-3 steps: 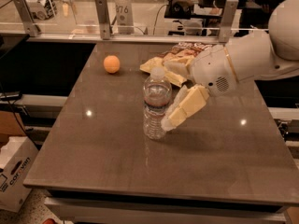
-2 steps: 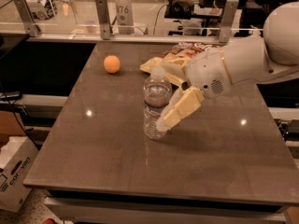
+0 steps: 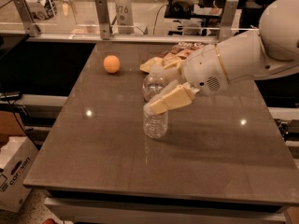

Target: Knock water bottle over

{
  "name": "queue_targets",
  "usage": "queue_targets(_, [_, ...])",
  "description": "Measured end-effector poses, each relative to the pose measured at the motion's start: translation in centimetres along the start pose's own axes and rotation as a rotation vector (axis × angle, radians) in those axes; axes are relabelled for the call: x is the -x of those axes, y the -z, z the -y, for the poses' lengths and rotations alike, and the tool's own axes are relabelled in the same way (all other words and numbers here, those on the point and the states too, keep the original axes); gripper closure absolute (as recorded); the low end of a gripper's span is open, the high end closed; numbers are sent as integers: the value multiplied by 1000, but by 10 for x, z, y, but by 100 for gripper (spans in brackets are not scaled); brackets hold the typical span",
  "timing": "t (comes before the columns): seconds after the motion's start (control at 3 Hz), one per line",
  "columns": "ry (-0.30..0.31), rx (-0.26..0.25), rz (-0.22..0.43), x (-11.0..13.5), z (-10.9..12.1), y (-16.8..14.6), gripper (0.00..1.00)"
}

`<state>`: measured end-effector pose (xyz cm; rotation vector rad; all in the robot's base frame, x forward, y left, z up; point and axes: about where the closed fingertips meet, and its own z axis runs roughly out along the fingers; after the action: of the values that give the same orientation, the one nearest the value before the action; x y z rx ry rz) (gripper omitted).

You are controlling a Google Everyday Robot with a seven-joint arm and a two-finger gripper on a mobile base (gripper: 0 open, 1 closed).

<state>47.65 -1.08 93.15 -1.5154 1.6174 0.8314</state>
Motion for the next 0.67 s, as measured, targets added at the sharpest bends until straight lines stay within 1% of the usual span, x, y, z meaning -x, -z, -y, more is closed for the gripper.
queue_targets(0.33, [1, -1, -19, 5, -2, 2, 64])
queue_targets(0.67, [4, -17, -104, 11, 0, 6, 87])
